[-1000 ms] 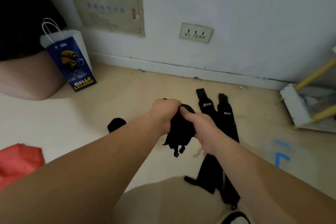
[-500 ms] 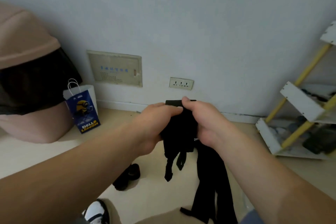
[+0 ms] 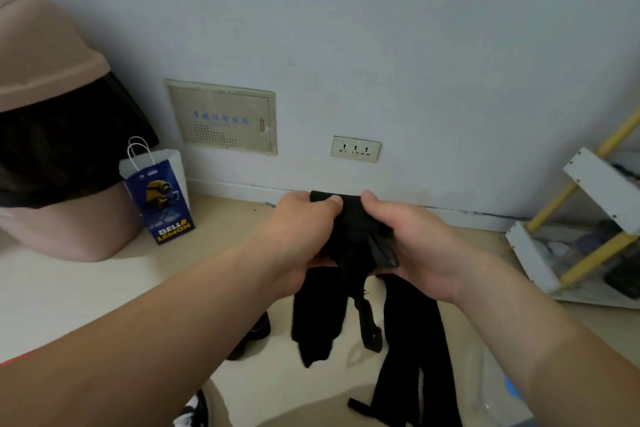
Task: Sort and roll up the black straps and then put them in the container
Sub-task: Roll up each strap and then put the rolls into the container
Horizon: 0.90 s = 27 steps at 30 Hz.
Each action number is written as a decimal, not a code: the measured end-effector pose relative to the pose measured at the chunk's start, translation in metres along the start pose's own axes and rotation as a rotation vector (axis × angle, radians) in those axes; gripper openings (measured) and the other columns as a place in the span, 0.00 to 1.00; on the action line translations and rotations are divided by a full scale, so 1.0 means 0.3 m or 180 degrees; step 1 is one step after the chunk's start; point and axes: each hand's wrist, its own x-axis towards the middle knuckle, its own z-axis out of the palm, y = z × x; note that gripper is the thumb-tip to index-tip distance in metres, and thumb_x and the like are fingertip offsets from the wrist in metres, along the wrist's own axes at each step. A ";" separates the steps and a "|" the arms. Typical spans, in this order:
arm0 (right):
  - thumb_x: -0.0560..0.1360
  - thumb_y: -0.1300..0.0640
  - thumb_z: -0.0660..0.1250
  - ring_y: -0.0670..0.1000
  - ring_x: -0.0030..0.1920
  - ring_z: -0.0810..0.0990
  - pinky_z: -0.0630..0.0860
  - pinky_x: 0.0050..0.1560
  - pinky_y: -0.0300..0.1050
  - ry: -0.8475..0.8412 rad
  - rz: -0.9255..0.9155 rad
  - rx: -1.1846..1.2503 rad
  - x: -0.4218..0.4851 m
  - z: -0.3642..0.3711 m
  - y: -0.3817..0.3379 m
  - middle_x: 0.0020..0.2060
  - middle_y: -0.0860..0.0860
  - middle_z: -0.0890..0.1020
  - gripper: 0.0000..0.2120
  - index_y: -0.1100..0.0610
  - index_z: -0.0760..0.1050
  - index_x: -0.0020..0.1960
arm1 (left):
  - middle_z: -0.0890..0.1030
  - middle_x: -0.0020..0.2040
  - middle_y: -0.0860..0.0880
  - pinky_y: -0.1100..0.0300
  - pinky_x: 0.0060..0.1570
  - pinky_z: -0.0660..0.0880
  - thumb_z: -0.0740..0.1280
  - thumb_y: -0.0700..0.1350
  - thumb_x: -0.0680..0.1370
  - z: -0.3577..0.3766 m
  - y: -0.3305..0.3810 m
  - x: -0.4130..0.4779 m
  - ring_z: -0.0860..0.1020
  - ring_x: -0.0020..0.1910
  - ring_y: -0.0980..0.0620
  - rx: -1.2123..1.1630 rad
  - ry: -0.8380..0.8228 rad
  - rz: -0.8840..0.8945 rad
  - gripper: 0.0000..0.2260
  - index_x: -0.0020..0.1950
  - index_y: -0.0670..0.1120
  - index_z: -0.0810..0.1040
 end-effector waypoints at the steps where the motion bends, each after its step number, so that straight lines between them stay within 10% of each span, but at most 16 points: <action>1: 0.88 0.44 0.54 0.63 0.59 0.87 0.83 0.52 0.56 -0.0122 0.0064 0.0080 0.008 -0.011 -0.002 0.58 0.60 0.88 0.24 0.58 0.82 0.66 | 0.88 0.50 0.41 0.58 0.34 0.80 0.64 0.46 0.86 -0.003 0.000 0.017 0.88 0.44 0.44 0.0020 0.0046 -0.0025 0.10 0.59 0.42 0.82; 9: 0.79 0.63 0.66 0.67 0.56 0.85 0.81 0.53 0.61 -0.0651 -0.0329 -0.0018 0.089 -0.058 0.044 0.59 0.67 0.85 0.16 0.65 0.80 0.65 | 0.88 0.52 0.41 0.50 0.41 0.83 0.64 0.50 0.85 -0.026 -0.016 0.116 0.87 0.50 0.40 0.0214 0.0319 -0.0104 0.11 0.59 0.44 0.82; 14: 0.81 0.74 0.63 0.51 0.53 0.88 0.83 0.54 0.48 -0.0041 -0.0784 -0.0983 0.120 -0.038 0.075 0.51 0.52 0.89 0.19 0.56 0.84 0.61 | 0.87 0.53 0.42 0.51 0.44 0.83 0.64 0.51 0.86 -0.030 -0.032 0.148 0.87 0.51 0.43 0.0170 0.0323 -0.0154 0.12 0.59 0.44 0.80; 23: 0.77 0.66 0.55 0.60 0.46 0.84 0.83 0.45 0.59 0.0018 -0.0136 0.0215 0.101 -0.003 0.022 0.46 0.61 0.86 0.20 0.64 0.84 0.59 | 0.87 0.52 0.45 0.55 0.44 0.80 0.65 0.51 0.85 -0.006 -0.032 0.163 0.86 0.50 0.46 0.0083 0.0387 0.0014 0.10 0.59 0.46 0.80; 27: 0.85 0.42 0.53 0.60 0.50 0.86 0.85 0.50 0.60 0.0013 0.0542 0.0769 0.112 -0.028 0.029 0.55 0.61 0.86 0.28 0.60 0.82 0.67 | 0.87 0.53 0.44 0.44 0.51 0.85 0.68 0.51 0.83 0.003 -0.034 0.143 0.87 0.50 0.43 0.0164 0.0223 0.0167 0.09 0.59 0.47 0.79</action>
